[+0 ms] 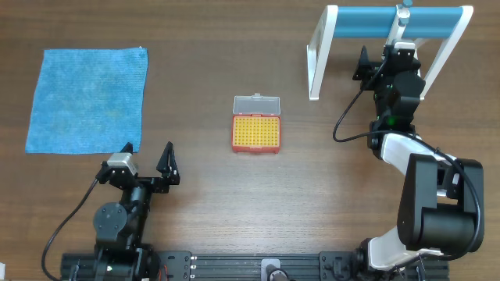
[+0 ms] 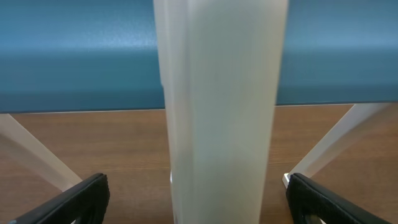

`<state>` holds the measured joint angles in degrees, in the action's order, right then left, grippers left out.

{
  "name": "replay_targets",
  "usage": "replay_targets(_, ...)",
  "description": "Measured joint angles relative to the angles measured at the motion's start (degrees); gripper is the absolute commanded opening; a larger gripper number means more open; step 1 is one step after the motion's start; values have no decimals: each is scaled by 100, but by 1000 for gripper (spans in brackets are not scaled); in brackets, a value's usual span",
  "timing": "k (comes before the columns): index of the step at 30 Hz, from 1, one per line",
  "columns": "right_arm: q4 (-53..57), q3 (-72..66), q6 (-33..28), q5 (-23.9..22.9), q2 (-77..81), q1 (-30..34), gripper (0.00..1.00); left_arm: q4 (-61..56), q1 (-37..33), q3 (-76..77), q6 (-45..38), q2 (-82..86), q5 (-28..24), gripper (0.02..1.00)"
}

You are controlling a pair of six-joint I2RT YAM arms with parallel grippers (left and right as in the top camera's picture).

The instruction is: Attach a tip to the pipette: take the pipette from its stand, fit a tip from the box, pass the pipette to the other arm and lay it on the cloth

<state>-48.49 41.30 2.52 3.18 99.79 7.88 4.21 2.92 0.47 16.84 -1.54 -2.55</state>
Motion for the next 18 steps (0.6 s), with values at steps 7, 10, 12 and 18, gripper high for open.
replay_targets(7,-17,70,0,0,2,0,921,0,0,0,0,0,0,996)
replay_targets(10,-22,79,-2,4,2,0,923,0,0,0,0,0,0,998)
replay_targets(12,-22,79,-24,46,2,0,923,0,0,0,0,0,0,996)
replay_targets(18,-24,116,-83,153,4,0,921,0,0,0,0,0,0,996)
